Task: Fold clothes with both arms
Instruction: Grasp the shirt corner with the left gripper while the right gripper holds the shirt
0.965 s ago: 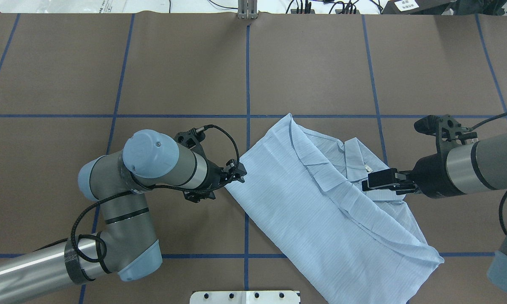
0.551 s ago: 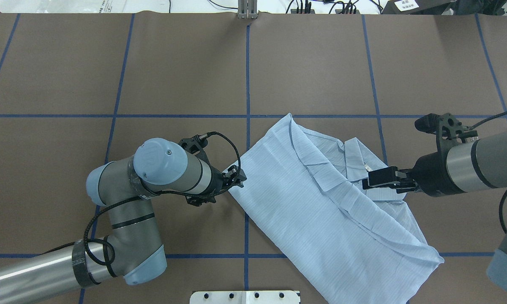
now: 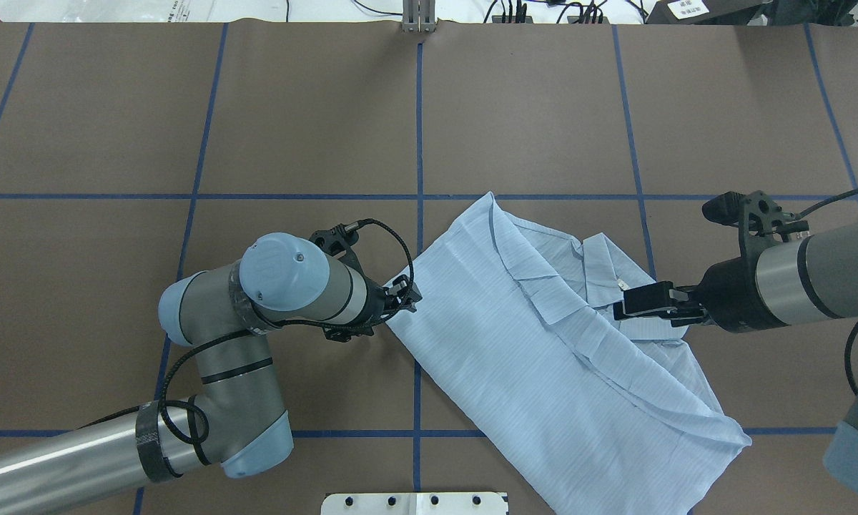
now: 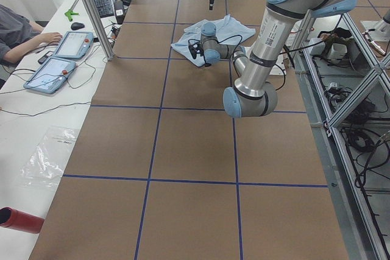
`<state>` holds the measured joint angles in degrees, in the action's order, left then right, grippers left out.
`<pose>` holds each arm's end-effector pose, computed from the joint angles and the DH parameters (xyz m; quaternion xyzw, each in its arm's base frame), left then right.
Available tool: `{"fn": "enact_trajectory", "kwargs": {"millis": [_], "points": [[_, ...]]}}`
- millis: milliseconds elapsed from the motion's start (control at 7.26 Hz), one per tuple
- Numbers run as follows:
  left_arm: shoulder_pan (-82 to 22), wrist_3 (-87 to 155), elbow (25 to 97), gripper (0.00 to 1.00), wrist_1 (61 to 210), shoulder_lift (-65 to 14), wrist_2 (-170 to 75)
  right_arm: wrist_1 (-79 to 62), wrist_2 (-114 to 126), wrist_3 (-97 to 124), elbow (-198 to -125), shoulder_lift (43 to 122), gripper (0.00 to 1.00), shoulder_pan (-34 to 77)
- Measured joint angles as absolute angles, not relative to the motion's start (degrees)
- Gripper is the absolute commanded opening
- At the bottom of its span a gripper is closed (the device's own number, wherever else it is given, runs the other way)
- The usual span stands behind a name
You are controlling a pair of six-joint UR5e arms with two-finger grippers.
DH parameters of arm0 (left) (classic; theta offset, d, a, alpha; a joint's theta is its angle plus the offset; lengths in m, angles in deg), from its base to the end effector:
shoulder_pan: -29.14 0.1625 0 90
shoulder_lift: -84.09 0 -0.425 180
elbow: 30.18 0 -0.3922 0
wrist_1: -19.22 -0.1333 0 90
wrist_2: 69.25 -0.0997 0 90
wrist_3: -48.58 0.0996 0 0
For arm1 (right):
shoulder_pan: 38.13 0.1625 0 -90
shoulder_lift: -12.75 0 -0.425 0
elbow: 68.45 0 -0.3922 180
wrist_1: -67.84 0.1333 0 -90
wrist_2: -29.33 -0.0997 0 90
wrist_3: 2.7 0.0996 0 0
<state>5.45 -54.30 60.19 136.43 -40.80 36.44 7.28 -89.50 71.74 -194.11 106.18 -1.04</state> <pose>0.5932 -0.3764 0.2406 -0.0678 0.5224 -0.1986 0.8265 -0.2919 -0.3276 0.3312 0.0286 -0.5397 0.0300 0.8408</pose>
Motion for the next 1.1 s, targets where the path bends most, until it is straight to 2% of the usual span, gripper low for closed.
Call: {"fn": "enact_trajectory", "kwargs": {"millis": [551,689,827,1102], "points": [[5.48,-54.23,59.33,0.69,136.34,-41.4,35.98,7.28,-89.58,71.74,-193.65,106.07,1.0,-0.75],[5.49,-54.19,59.09,0.42,136.31,-41.44,35.96,7.28,-89.63,71.74,-193.63,105.99,1.0,-0.73],[5.5,-54.21,58.96,0.0,136.3,-41.51,35.98,7.28,-89.66,71.74,-193.58,105.95,1.0,-0.7],[5.38,-54.3,59.42,0.0,136.24,-41.58,36.15,7.28,-89.66,71.74,-193.53,105.92,1.0,-0.64]]}}
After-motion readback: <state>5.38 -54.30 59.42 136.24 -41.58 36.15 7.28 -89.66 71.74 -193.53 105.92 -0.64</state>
